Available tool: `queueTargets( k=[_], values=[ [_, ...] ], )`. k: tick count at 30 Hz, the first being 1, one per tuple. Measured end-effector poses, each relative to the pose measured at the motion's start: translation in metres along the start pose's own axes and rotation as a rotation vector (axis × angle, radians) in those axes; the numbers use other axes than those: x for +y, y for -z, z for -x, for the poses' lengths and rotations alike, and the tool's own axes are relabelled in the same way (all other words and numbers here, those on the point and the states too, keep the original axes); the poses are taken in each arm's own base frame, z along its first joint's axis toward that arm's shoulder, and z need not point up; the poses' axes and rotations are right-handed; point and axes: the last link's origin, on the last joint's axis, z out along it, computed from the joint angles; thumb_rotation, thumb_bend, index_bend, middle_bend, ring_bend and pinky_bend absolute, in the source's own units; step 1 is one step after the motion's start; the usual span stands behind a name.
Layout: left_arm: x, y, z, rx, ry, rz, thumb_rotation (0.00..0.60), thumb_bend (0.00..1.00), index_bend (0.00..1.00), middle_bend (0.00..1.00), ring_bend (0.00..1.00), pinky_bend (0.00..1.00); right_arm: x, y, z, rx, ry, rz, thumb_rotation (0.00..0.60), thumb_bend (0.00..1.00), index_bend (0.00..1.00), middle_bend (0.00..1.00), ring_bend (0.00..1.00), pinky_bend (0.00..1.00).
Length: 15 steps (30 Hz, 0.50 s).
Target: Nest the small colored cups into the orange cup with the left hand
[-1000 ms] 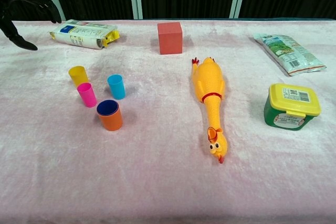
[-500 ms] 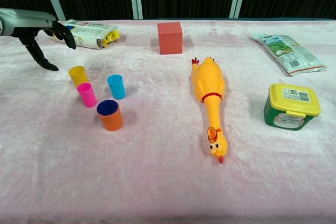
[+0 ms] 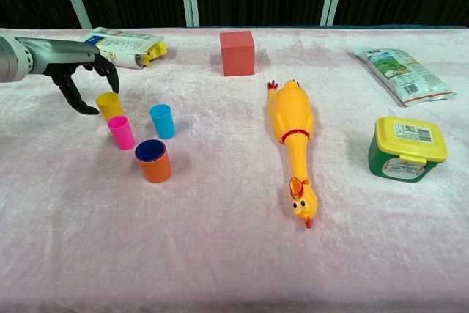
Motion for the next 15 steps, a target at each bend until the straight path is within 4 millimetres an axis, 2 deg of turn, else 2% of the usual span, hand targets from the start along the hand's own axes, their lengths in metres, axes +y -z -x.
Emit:
queueTargets(
  k=[15],
  values=[
    [-0.0018, -0.0029, 0.0038, -0.005, -0.003, -0.010, 0.600, 0.32, 0.44, 0.28, 0.12, 0.11, 0.0006, -0.0006, 0.0002, -0.005, -0.006, 0.008, 0.600, 0.17, 0.12, 0.12, 0.25, 0.26]
  ],
)
